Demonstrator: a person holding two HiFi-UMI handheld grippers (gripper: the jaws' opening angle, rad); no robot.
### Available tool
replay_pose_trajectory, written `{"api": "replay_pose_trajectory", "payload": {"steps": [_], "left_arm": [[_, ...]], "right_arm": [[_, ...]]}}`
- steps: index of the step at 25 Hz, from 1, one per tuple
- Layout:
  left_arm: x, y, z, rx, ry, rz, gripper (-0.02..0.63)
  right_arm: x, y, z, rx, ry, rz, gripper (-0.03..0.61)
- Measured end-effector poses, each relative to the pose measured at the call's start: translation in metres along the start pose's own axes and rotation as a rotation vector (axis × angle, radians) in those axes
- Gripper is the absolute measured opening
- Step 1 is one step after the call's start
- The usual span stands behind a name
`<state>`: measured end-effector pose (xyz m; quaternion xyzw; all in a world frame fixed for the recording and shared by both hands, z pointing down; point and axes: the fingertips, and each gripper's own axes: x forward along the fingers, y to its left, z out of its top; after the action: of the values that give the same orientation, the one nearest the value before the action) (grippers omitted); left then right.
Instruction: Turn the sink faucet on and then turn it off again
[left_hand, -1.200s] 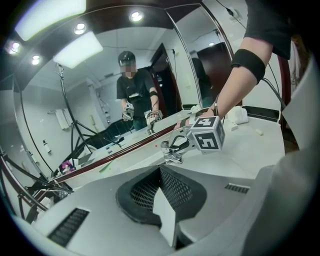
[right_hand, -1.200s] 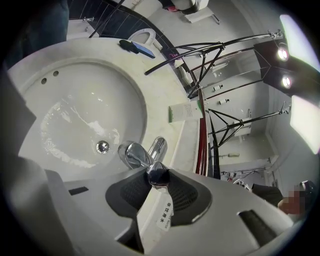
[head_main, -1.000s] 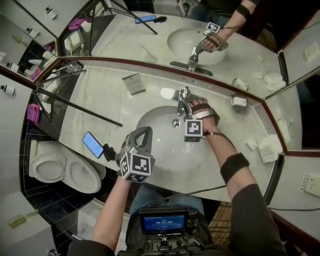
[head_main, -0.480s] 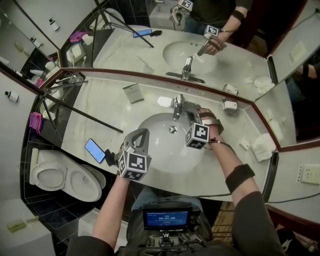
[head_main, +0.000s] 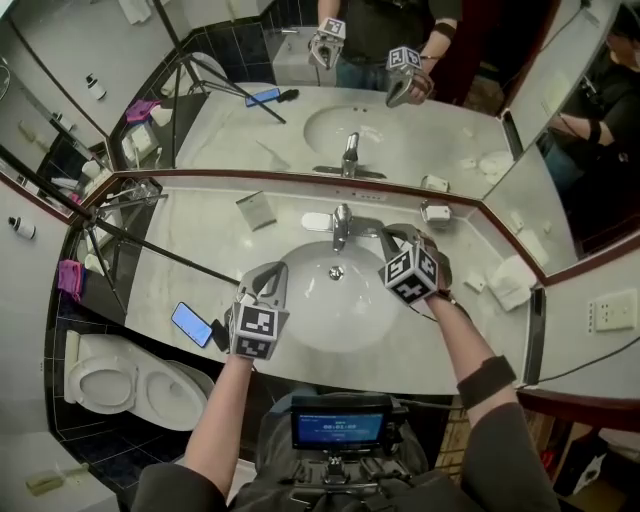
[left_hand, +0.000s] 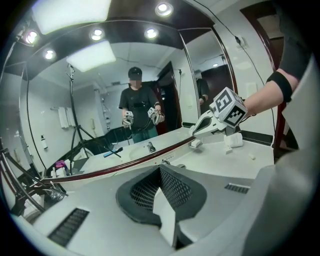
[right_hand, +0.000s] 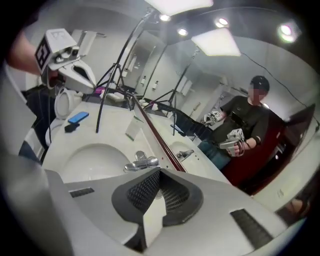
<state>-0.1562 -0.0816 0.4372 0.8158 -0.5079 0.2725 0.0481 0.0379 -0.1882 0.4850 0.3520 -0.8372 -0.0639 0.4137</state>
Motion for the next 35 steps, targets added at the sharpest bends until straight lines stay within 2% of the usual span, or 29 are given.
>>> {"api": "replay_pose_trajectory", "payload": {"steps": [6,17,25,35], "left_arm": [[-0.005,0.011,0.009,-0.044,-0.029,-0.021,0.000],[-0.001,0.029,0.009,-0.072,-0.051,-0.037,0.000],[0.002,0.027,0.011,-0.077,-0.053,-0.056,0.000],[-0.001,0.024,0.011,-0.080,-0.055,-0.062,0.000]], "right_arm": [[-0.048,-0.023,-0.037,0.380,-0.026,-0.066,0.018],[-0.126,-0.058,-0.158,0.886,-0.068,-0.307,0.017],[-0.180,-0.057,-0.249,1.102,-0.006,-0.473,0.017],[-0.194,-0.048,-0.270,1.124,0.026,-0.503,0.014]]}}
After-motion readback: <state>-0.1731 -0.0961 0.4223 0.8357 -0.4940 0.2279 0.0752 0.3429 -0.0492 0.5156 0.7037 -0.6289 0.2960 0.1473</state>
